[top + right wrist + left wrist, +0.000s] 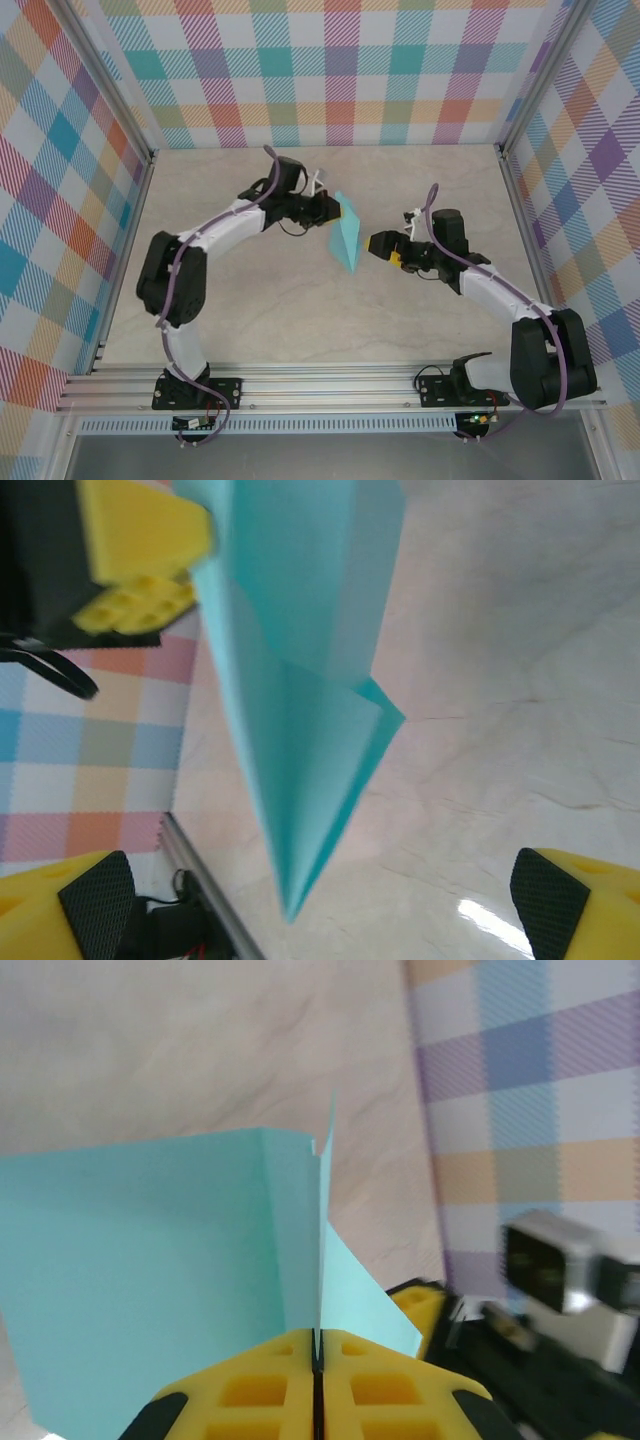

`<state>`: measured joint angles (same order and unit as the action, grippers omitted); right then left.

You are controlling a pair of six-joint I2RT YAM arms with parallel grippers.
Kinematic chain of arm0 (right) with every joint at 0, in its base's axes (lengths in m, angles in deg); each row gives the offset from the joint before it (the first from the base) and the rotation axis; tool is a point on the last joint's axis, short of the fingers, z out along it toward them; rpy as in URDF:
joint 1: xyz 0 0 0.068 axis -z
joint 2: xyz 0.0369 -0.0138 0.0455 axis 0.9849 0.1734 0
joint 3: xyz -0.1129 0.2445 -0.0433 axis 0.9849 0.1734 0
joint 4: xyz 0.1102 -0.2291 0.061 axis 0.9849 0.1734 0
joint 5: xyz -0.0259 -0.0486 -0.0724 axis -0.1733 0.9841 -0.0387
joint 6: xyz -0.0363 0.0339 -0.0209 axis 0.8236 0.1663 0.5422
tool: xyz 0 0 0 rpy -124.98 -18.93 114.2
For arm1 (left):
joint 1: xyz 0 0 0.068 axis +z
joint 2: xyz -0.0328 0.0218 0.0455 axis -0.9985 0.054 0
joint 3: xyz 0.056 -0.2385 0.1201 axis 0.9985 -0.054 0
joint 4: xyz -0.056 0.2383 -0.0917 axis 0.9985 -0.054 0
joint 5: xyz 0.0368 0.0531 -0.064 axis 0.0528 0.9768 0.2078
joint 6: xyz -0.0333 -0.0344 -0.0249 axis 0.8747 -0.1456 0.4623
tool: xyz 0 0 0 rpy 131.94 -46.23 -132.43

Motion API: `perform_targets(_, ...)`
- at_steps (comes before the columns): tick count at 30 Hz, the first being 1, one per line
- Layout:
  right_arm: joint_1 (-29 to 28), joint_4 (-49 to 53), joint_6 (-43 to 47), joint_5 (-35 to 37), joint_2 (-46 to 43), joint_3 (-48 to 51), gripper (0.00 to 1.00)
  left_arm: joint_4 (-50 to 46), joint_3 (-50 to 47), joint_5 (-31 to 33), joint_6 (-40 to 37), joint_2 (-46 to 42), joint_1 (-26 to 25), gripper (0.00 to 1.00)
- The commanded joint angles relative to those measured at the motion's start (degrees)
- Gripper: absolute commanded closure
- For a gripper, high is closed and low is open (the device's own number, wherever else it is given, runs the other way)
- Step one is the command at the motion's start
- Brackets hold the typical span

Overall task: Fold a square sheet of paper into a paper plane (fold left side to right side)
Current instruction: Turn over the paper at the center of the table.

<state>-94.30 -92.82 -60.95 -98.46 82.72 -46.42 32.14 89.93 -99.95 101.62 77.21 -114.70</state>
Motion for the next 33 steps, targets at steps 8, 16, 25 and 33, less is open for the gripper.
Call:
perform_targets(8, -2.6, -18.4, -10.7, -13.1, 5.3, -5.8, 0.0, 4.0, 2.9, 2.3, 3.8, -9.0, 0.9, 0.9)
perform_targets(16, -5.4, -30.2, -21.2, -12.3, 10.5, -7.2, 0.11, 8.8, 1.1, -1.1, 8.9, -9.4, 0.8, 0.89)
perform_targets(25, -5.5, -31.8, -21.6, -11.8, 9.9, -7.9, 0.52, 8.1, -0.7, -1.0, 9.1, -8.5, 0.9, 0.87)
perform_targets(33, -5.4, -26.2, -18.9, -10.4, 7.7, -7.6, 0.72, 8.4, -2.7, -0.7, 9.2, -7.6, 1.5, 0.87)
